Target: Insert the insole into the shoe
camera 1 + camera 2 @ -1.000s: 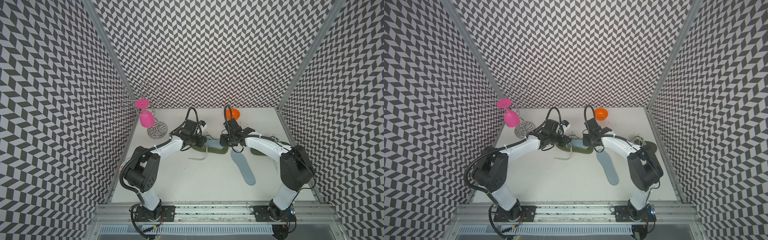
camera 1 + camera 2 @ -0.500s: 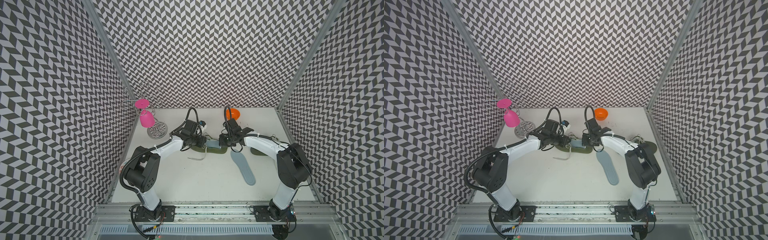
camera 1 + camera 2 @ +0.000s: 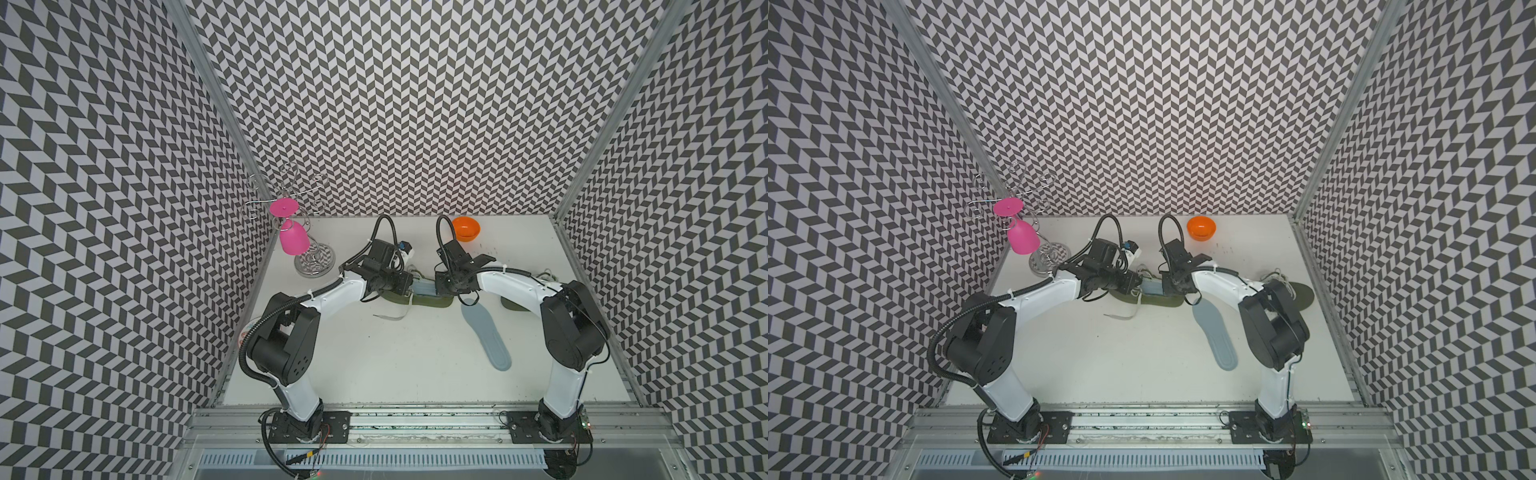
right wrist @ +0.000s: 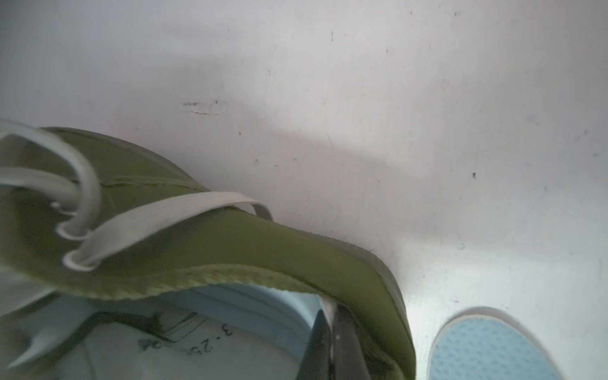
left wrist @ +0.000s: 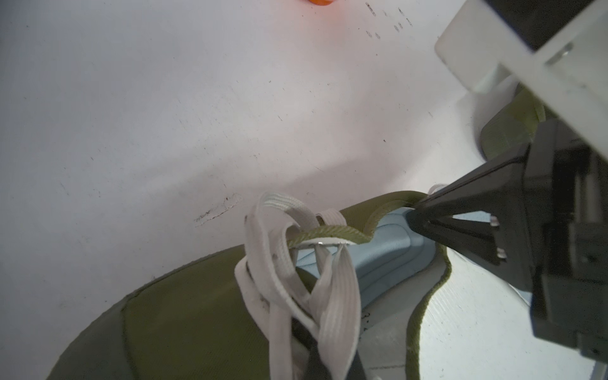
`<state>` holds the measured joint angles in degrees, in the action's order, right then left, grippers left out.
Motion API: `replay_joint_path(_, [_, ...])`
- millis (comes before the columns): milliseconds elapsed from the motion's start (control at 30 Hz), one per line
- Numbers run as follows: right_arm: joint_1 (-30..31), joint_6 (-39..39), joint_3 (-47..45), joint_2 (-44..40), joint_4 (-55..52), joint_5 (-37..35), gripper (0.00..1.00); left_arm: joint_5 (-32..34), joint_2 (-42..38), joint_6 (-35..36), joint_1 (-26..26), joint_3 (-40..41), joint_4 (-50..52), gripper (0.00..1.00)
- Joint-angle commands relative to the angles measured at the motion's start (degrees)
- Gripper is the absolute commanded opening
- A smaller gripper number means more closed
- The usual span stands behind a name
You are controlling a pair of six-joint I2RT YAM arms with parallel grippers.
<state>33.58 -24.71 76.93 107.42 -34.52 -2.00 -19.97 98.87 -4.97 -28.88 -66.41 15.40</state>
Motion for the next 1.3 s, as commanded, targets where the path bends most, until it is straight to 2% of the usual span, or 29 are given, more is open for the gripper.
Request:
replay_joint_path(0, [0.83, 1.1, -3.45, -0.31, 1.04, -3.44, 0.01, -3.7, -2.98, -0.18, -0.95, -2.03, -4.57, 0.0])
replay_joint_path(133, [0.83, 0.01, -5.64, 0.56, 3.11, -1.48, 0.02, -4.4, -3.17, 0.61, -1.52, -2.14, -4.45, 0.0])
replay_joint_path(200, [1.09, -0.43, -5.16, -0.11, 3.23, 0.07, 0.13, -4.05, -3.11, 0.71, -1.53, -2.14, -4.21, 0.0])
replay_joint_path(267, [1.13, -0.91, -3.94, -1.59, 2.71, 1.35, 0.29, -3.46, -2.92, 0.92, -1.44, -2.16, -3.89, 0.0])
replay_joint_path(300, [1.1, -0.96, -2.91, -2.59, 2.13, 1.3, 0.33, -3.01, -2.78, 0.91, -1.27, -2.1, -3.76, 0.0])
replay_joint_path(533, [0.85, 0.14, 3.6, -8.06, -2.36, -2.01, 0.48, 1.21, -0.82, 2.07, -0.34, -2.51, -2.01, 0.0])
replay_joint_path(933, [0.42, 3.08, 1.11, -4.08, -1.26, -4.32, 0.51, 0.98, -1.76, 2.48, -0.92, -2.32, -2.1, 0.0])
replay_joint_path(1267, [-3.01, 3.41, -0.59, 2.14, 1.18, -6.82, 0.52, 0.7, -2.78, 4.18, -2.56, -2.36, -2.1, 0.0])
